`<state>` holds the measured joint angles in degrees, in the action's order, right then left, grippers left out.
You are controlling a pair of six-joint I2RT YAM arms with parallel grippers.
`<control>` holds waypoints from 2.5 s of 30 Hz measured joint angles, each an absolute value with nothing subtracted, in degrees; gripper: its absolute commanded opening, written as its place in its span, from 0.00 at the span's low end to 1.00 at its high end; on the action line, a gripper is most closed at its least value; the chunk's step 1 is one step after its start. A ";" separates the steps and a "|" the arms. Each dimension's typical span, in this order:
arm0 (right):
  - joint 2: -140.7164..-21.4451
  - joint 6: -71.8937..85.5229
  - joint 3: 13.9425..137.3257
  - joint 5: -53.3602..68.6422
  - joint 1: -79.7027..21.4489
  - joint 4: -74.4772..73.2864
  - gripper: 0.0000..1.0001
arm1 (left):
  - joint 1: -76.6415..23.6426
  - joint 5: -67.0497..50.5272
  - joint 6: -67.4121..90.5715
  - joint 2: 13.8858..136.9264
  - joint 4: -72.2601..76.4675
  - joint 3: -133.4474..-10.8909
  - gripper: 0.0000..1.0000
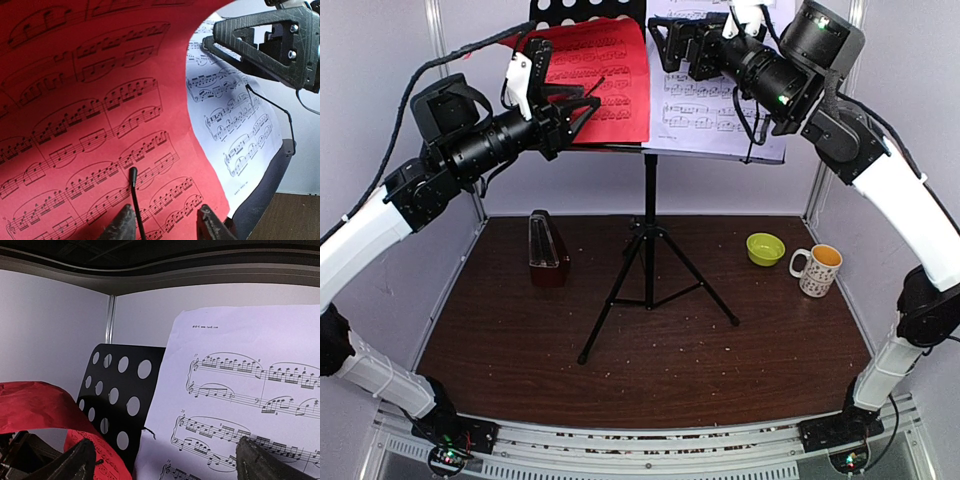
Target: Set up the instrument practice props
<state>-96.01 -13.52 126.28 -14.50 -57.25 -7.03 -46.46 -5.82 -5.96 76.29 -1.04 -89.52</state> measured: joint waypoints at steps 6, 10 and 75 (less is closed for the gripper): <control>-95.59 -13.50 126.06 -14.50 -57.52 -7.03 0.98 | -46.46 -6.79 -5.85 76.23 -1.50 -89.93 0.47; -95.09 -13.50 125.71 -14.46 -57.80 -7.03 0.97 | -46.46 -7.86 -5.43 76.25 -3.75 -93.43 0.47; -85.34 -12.03 115.98 -13.98 -60.53 -9.61 0.96 | -44.66 -3.20 -2.22 93.12 -21.56 -127.79 0.61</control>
<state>-85.34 -12.03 115.98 -13.98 -60.53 -9.61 -44.66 -3.20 -2.22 93.12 -21.56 -127.79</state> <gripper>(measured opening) 0.960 0.609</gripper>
